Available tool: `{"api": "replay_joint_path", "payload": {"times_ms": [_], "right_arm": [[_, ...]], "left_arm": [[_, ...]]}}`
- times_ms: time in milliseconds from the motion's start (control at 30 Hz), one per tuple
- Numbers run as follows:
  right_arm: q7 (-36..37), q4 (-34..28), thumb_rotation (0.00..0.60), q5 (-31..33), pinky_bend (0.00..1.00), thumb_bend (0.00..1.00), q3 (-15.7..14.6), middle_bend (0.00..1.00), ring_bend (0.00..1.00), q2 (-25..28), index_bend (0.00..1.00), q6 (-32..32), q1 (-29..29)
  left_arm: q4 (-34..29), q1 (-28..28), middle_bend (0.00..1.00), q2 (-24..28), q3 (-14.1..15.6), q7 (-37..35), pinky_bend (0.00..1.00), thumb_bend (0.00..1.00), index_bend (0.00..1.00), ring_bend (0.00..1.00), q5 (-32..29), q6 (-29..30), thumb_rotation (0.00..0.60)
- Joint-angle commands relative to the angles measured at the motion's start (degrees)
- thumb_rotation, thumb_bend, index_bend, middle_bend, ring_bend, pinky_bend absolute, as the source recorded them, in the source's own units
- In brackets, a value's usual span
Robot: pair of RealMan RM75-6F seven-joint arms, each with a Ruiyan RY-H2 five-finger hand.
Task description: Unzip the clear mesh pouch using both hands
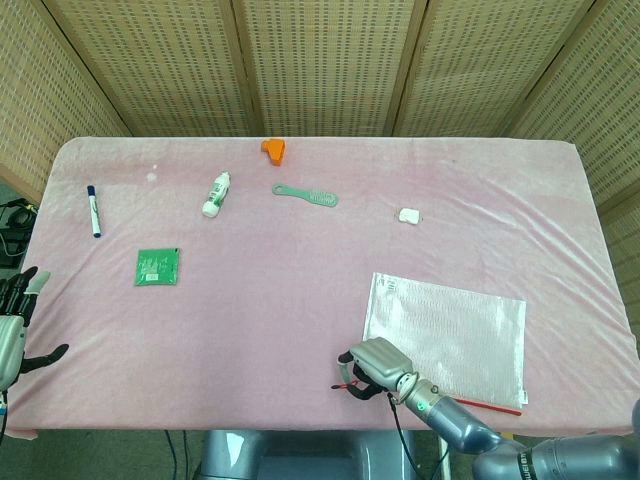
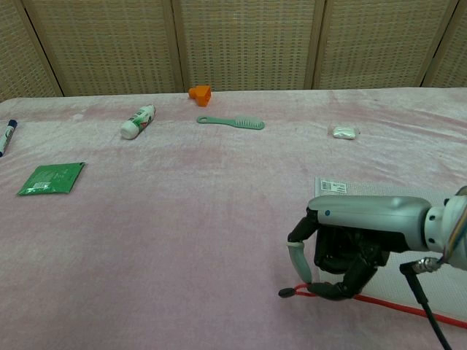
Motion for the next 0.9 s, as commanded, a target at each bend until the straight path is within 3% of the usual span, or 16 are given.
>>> {"api": "replay_joint_path", "payload": {"times_ms": [33,367,900], "right_arm": [[4.3,-1.9,0.600,-2.0,1.00,0.85,2.0,1.00,0.94,2.5,0.80,-1.1,-0.7],[20.4,-6.0,0.600,-5.1,1.00,0.85,9.7,1.00,0.94,11.2,0.81,-7.4,-0.4],[35.8,-9.1,0.600,-2.7,1.00,0.85,20.3,1.00,0.94,19.4,0.82,-14.0,2.4]], "left_arm": [[-0.1,0.1,0.00,0.2,0.1,-0.3,0.00,0.00,0.00,0.00,0.2,0.2,0.600],[-0.3,0.3,0.00,0.8,0.1,-1.9,0.00,0.00,0.00,0.00,0.6,0.5,0.600],[-0.5,-0.2,0.00,1.4,0.0,-3.1,0.00,0.00,0.00,0.00,0.2,-0.7,0.600]]}}
